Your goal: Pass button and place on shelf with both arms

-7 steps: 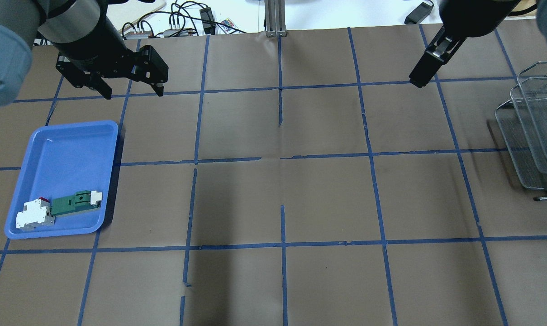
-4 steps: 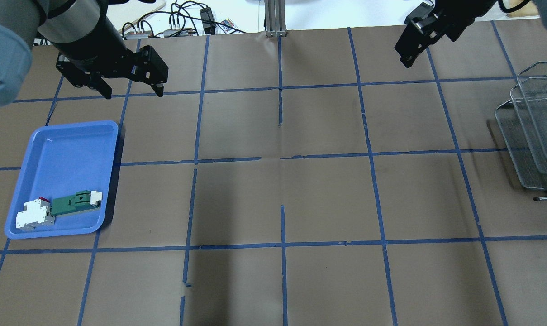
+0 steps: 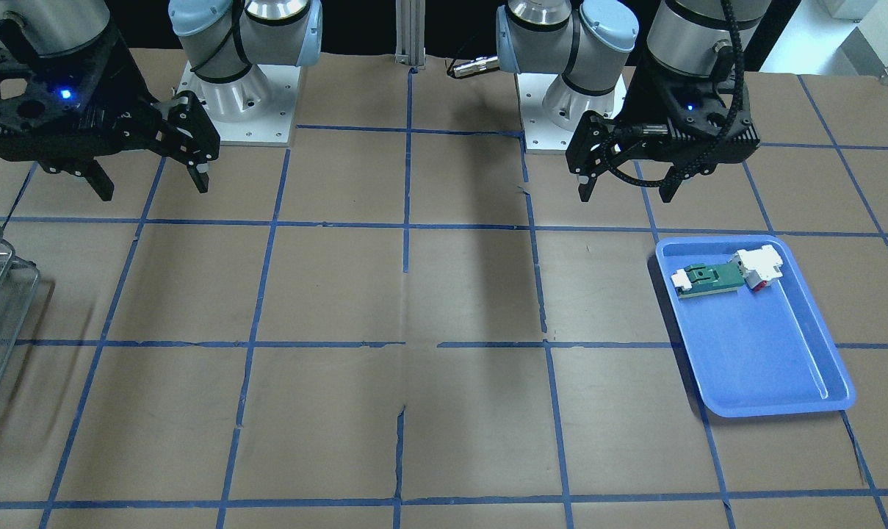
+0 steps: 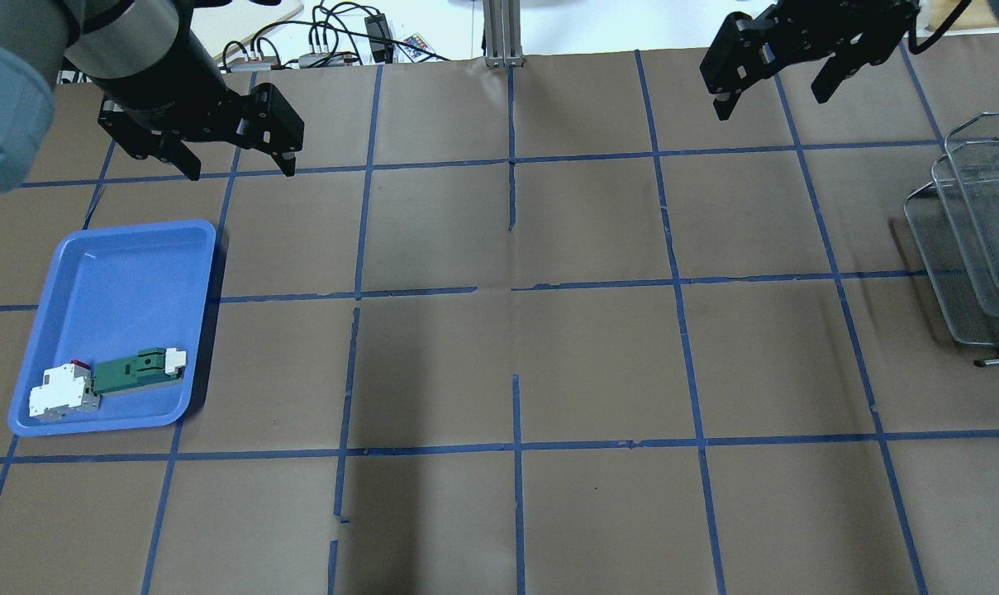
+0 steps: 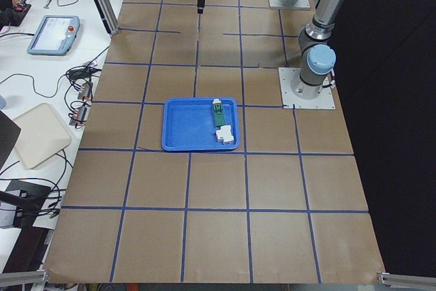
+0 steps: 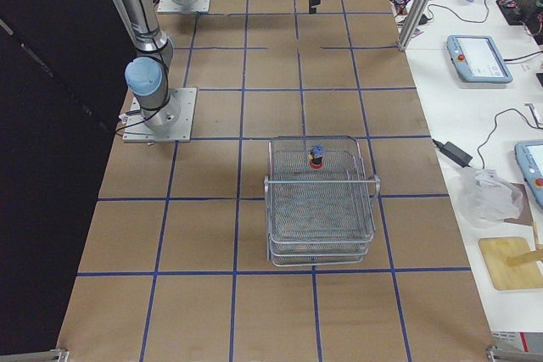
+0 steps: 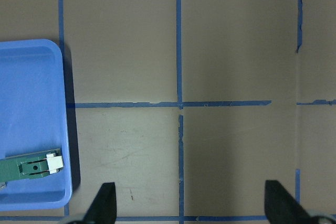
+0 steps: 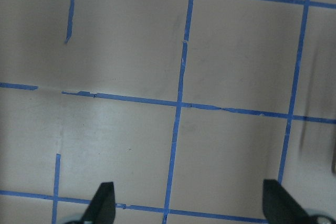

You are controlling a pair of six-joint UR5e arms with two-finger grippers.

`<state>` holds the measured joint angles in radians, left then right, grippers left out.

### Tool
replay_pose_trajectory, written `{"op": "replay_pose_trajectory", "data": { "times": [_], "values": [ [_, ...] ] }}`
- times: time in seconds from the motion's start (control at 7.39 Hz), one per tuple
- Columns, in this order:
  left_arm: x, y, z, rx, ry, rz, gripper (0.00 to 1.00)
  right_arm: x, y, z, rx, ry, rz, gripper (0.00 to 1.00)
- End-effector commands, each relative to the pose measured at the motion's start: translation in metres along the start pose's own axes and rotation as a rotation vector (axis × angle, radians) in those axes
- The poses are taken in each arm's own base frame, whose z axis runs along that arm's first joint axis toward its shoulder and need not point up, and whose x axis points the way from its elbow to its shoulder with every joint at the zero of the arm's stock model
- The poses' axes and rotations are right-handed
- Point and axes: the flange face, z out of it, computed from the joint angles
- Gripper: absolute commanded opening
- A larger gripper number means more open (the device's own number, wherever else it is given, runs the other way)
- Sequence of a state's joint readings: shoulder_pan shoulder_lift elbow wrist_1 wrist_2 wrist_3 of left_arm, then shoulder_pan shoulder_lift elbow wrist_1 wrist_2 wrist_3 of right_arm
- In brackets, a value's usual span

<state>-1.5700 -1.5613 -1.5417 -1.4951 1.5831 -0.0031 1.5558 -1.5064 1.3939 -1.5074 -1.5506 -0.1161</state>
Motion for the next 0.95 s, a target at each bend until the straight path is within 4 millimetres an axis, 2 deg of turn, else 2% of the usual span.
{"op": "replay_pose_trajectory", "data": {
  "times": [0.0, 0.41, 0.81],
  "values": [
    [-0.0019, 0.0010, -0.0014, 0.002, 0.000, -0.004, 1.00, 0.0014, 0.0064, 0.0171, -0.058, -0.005, 0.039, 1.00],
    [-0.0021, 0.0008, -0.0022, 0.004, -0.002, -0.005, 1.00, 0.0076, 0.0078, 0.0188, -0.071, 0.049, 0.059, 1.00],
    [-0.0020, 0.0015, -0.0022, 0.004, -0.002, -0.004, 1.00, 0.0060, 0.0121, 0.0102, -0.049, 0.042, 0.058, 1.00]
  ]
}}
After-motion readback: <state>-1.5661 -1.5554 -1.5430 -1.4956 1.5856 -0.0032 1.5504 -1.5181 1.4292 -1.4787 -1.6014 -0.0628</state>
